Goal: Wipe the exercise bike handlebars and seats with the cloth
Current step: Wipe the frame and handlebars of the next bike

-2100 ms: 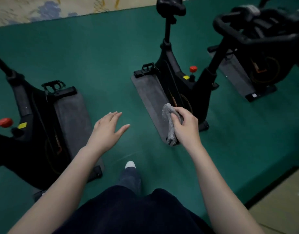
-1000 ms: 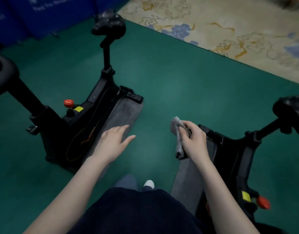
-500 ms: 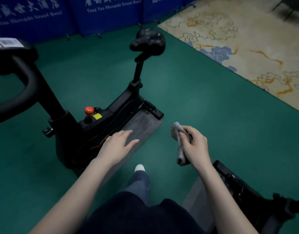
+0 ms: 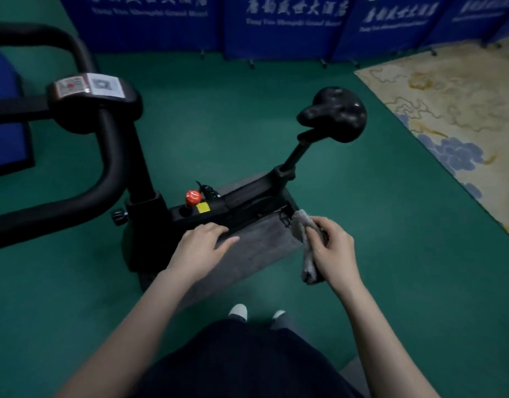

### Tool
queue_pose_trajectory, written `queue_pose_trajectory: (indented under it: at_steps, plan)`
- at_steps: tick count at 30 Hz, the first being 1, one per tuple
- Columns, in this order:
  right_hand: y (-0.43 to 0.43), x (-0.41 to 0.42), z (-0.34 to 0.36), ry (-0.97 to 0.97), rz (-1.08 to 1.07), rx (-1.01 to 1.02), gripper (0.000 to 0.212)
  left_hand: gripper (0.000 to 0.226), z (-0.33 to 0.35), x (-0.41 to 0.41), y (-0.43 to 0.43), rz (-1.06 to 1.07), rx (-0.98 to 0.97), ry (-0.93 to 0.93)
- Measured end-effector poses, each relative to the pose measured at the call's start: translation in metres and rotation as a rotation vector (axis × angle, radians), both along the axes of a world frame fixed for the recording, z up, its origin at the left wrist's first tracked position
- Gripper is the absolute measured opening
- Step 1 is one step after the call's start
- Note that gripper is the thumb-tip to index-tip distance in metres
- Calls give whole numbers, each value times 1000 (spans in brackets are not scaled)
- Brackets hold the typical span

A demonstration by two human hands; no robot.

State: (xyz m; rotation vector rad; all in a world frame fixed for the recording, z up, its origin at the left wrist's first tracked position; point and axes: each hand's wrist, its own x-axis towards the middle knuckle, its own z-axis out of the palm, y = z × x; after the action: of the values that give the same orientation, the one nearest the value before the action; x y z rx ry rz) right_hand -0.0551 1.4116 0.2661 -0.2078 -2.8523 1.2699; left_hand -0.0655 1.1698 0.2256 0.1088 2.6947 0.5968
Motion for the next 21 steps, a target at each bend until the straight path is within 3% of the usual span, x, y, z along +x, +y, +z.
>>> queue_pose_trajectory:
  at_steps: [10,21]
  plan:
    - [-32,-104,-9,17,425,-19,19,54,-4,-1,-10,415,-9,-39]
    - [-35,-211,0,47,883,-79,15,59,5,-18,40,923,22,0]
